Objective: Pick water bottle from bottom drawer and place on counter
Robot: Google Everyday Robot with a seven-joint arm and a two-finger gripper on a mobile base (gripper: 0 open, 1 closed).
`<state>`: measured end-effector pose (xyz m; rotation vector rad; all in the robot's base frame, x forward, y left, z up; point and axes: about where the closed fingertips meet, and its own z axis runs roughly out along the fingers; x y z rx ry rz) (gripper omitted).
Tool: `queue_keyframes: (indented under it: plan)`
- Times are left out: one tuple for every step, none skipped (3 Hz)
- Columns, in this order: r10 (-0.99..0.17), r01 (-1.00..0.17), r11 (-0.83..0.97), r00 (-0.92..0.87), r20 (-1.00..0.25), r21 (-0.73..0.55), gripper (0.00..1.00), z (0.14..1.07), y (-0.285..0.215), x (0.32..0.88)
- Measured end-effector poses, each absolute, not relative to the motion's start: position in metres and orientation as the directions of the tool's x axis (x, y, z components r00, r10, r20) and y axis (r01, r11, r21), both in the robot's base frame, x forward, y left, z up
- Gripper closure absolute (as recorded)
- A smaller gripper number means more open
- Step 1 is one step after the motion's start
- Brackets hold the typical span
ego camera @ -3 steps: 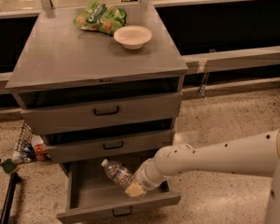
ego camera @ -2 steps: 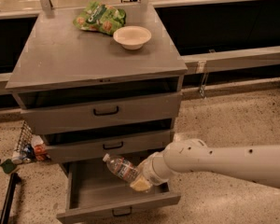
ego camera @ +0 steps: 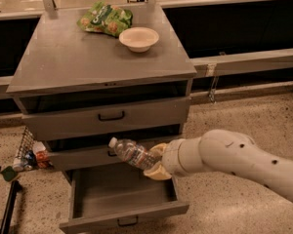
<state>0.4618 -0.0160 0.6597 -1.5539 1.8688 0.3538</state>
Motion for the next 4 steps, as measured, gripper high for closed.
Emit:
queue_keyframes:
  plan:
    - [-0.73,-0.904,0.297,-0.008,-0.683,-0.307,1.0,0.718,-0.033,0.482]
    - [-0.73,-0.904,0.298,-0.008,-0.683,-0.308,1.0,0.718,-0.033,0.482]
    - [-0.726,-0.892,0.292,0.029,-0.687,-0.346,1.0,0.737,-0.03,0.495]
    - [-0.792,-0.855,0.23,0.114,-0.6,-0.465,1.0,0.795,-0.038,0.538]
